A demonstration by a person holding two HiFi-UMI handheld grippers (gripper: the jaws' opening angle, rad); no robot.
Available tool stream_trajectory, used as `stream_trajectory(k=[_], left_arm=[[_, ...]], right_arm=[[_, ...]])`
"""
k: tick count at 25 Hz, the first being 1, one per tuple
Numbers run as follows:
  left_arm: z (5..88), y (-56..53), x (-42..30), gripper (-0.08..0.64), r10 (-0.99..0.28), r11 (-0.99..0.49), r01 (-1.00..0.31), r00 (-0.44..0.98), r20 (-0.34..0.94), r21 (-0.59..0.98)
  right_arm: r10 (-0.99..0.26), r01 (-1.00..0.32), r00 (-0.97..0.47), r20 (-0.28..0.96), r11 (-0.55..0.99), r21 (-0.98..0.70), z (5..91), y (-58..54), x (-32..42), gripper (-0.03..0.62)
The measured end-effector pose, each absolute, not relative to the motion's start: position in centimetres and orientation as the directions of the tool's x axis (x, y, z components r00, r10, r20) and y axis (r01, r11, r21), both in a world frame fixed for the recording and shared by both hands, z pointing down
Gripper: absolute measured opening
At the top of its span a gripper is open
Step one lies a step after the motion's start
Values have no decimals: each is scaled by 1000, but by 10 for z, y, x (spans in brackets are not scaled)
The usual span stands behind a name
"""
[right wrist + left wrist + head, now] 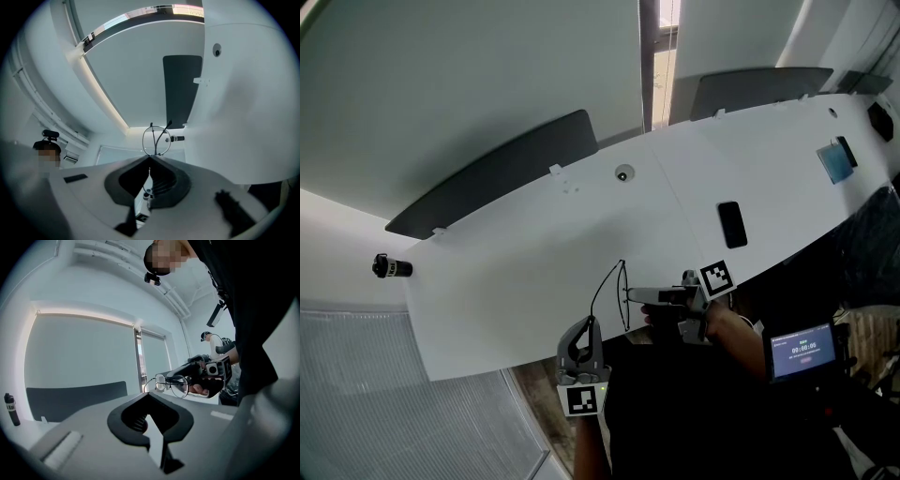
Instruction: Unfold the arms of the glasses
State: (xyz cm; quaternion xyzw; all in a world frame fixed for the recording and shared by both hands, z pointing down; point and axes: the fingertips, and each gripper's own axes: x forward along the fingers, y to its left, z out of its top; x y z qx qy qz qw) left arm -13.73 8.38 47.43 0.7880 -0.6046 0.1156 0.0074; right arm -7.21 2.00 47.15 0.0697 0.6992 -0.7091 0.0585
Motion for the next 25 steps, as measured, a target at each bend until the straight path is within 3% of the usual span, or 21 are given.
stream_trajectory(k=[25], left_arm=[[461,70,-202,8,-985,-113,-983,93,143,-144]], right_arm=[[111,280,-952,-284,-48,-959,452,42,-89,11]])
